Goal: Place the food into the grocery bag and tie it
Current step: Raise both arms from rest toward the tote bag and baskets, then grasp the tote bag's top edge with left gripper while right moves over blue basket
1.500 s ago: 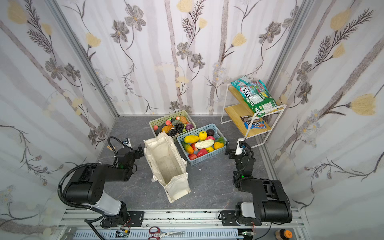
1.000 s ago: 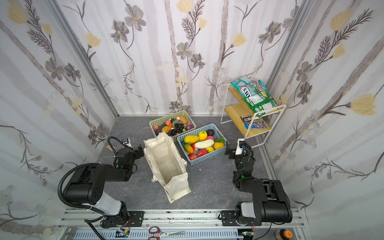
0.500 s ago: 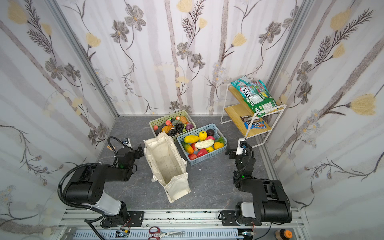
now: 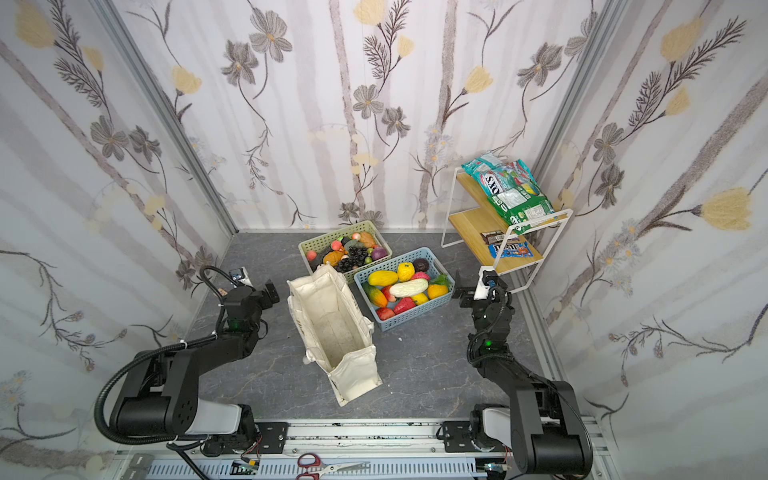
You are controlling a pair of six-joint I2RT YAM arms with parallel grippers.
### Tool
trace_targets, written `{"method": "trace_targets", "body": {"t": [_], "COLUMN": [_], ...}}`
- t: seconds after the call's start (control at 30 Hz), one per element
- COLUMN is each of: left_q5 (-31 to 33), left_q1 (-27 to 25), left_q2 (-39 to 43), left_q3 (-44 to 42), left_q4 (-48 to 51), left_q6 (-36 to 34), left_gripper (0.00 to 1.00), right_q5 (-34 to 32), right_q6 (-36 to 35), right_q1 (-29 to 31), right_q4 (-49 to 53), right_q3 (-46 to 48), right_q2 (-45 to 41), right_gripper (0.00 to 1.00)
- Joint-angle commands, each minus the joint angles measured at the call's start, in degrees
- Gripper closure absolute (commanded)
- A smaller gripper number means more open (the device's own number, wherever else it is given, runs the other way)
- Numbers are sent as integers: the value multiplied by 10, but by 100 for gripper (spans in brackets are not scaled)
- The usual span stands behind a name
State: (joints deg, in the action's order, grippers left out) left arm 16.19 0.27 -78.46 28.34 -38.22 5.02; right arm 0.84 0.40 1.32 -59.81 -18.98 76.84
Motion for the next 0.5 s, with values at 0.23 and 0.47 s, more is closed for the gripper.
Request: {"method": "trace_targets", "body": {"t": [0.23, 0.47], "left_q5": [30, -27], "left_q1": [17, 2], "left_q2": [105, 117], "left_q3": [116, 253], "left_q4": [292, 575], "left_q6": [75, 179], "left_gripper": [0, 0], "right_q5": [-59, -27], "right_q6": [79, 118], "right_q1": [69, 124], "right_q4": [325, 460], "right_q3": [-123, -206], "right_q2": [-102, -90], "right_gripper": [0, 2]}}
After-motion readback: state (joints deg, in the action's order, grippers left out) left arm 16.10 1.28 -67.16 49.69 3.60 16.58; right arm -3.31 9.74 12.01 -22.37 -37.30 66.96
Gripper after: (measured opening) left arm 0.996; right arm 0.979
